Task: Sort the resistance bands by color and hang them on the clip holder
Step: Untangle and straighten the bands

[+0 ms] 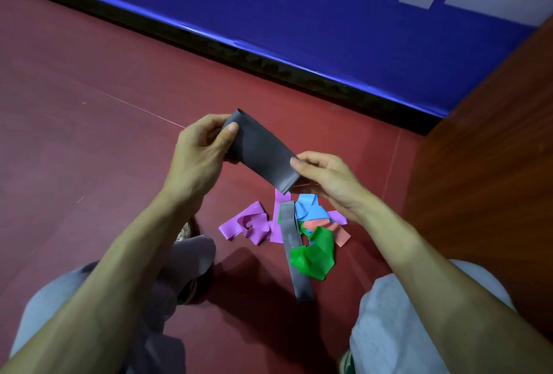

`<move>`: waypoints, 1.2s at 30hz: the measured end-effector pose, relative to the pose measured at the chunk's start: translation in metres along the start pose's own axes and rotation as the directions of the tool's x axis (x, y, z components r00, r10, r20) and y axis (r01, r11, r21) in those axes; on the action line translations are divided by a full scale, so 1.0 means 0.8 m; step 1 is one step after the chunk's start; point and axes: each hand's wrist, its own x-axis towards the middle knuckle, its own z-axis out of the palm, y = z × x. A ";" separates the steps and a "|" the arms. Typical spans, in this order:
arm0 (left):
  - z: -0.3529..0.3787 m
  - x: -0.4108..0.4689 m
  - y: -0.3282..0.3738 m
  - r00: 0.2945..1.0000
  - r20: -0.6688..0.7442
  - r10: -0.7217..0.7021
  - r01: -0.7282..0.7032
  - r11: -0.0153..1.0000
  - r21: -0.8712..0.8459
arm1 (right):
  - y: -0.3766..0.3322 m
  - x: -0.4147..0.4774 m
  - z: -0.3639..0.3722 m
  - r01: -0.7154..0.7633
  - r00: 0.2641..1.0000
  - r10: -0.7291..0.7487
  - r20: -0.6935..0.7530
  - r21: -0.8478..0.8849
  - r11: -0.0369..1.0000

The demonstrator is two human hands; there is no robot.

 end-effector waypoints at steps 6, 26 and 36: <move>-0.009 0.003 0.000 0.995 -0.104 0.005 0.000 0.998 0.057 | 0.001 0.005 0.002 0.086 0.988 -0.095 -0.124 -0.077 0.993; 0.007 0.000 -0.001 0.973 -0.186 0.137 -0.114 0.985 0.130 | 0.006 0.012 0.001 0.060 0.991 -0.078 -0.111 -0.156 0.986; 0.015 0.003 -0.003 0.968 -0.188 0.168 -0.140 0.978 0.155 | 0.003 0.013 0.002 0.045 0.993 -0.072 -0.089 -0.275 0.961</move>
